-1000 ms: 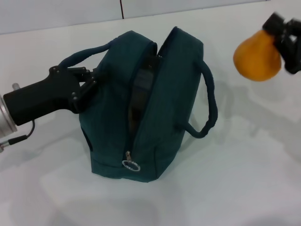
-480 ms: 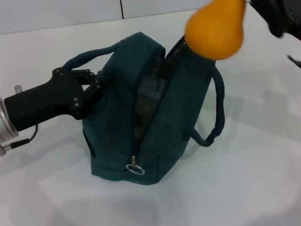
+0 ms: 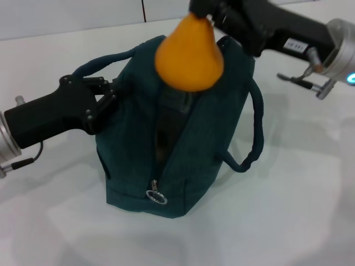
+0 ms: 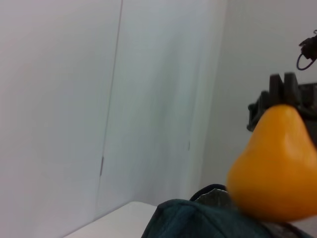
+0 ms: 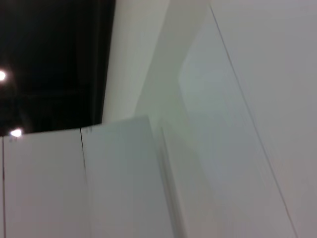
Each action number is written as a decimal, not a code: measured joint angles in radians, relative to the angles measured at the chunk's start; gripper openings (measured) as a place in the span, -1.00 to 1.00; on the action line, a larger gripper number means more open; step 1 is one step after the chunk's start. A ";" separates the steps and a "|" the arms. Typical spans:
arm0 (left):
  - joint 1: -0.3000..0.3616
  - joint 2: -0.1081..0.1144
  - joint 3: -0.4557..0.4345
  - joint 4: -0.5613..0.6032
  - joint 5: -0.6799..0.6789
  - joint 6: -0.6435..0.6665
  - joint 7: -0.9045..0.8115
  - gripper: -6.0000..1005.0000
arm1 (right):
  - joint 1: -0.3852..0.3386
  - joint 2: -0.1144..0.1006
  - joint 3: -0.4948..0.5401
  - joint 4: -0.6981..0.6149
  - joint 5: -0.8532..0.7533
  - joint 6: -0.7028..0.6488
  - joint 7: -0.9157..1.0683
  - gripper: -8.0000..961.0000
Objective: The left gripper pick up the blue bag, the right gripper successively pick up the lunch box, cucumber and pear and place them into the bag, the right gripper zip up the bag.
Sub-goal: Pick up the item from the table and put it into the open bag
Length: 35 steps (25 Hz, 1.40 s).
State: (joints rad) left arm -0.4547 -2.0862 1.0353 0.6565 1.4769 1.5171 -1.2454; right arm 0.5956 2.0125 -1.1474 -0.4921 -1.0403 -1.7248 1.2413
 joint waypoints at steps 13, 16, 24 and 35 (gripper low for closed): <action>-0.012 0.000 0.000 0.000 -0.001 -0.032 0.009 -0.89 | 0.002 0.003 -0.047 0.000 -0.178 0.054 -0.010 -0.91; -0.014 0.000 0.000 -0.001 -0.001 -0.032 0.009 -0.89 | 0.005 0.006 -0.060 0.000 -0.188 0.063 -0.011 -0.91; -0.021 -0.003 0.007 -0.002 -0.003 -0.032 0.009 -0.89 | 0.028 0.012 -0.178 0.000 -0.184 0.125 -0.006 -0.91; -0.034 -0.003 0.005 -0.028 -0.003 -0.032 0.009 -0.89 | 0.030 0.010 -0.188 0.001 -0.184 0.165 0.018 -0.85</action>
State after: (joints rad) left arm -0.4889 -2.0894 1.0398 0.6282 1.4738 1.4849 -1.2363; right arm 0.6255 2.0230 -1.3354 -0.4908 -1.2243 -1.5597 1.2589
